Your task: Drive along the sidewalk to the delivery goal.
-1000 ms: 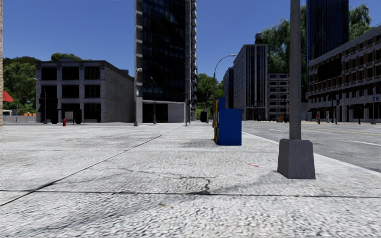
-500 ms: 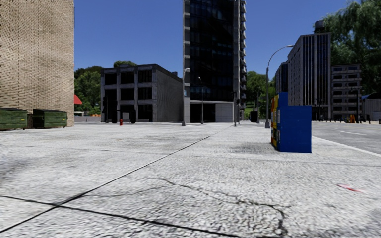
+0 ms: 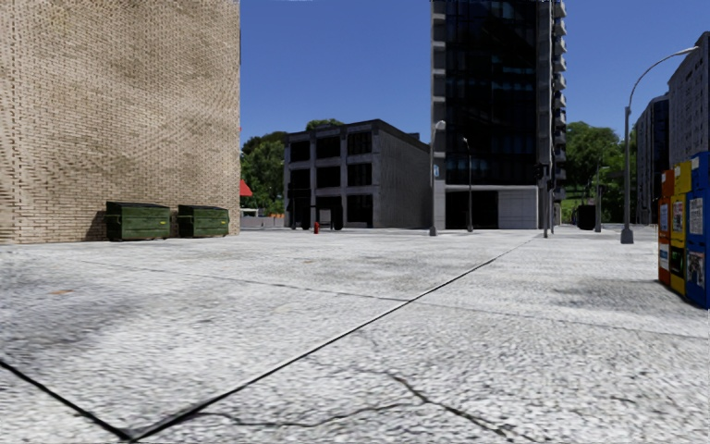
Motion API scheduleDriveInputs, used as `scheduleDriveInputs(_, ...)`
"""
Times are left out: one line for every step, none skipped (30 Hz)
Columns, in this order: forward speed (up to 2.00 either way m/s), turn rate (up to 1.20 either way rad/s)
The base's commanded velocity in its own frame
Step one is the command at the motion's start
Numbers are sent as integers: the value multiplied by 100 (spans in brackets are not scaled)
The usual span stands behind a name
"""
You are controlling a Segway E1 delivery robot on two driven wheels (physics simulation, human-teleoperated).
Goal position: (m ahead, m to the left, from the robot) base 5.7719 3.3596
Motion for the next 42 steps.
scheduleDriveInputs(141,61)
scheduleDriveInputs(141,61)
scheduleDriveInputs(141,61)
scheduleDriveInputs(141,55)
scheduleDriveInputs(141,33)
scheduleDriveInputs(141,33)
scheduleDriveInputs(141,23)
scheduleDriveInputs(141,15)
scheduleDriveInputs(141,8)
scheduleDriveInputs(141,6)
scheduleDriveInputs(141,4)
scheduleDriveInputs(141,2)
scheduleDriveInputs(141,0)
scheduleDriveInputs(141,0)
scheduleDriveInputs(141,0)
scheduleDriveInputs(141,0)
scheduleDriveInputs(141,0)
scheduleDriveInputs(141,0)
scheduleDriveInputs(141,0)
scheduleDriveInputs(141,0)
scheduleDriveInputs(141,0)
scheduleDriveInputs(141,3)
scheduleDriveInputs(141,52)
scheduleDriveInputs(141,76)
scheduleDriveInputs(141,90)
scheduleDriveInputs(141,98)
scheduleDriveInputs(141,102)
scheduleDriveInputs(141,102)
scheduleDriveInputs(141,105)
scheduleDriveInputs(141,106)
scheduleDriveInputs(141,107)
scheduleDriveInputs(141,107)
scheduleDriveInputs(141,107)
scheduleDriveInputs(141,107)
scheduleDriveInputs(141,107)
scheduleDriveInputs(141,107)
scheduleDriveInputs(141,107)
scheduleDriveInputs(141,107)
scheduleDriveInputs(141,107)
scheduleDriveInputs(141,107)
scheduleDriveInputs(141,107)
scheduleDriveInputs(141,107)
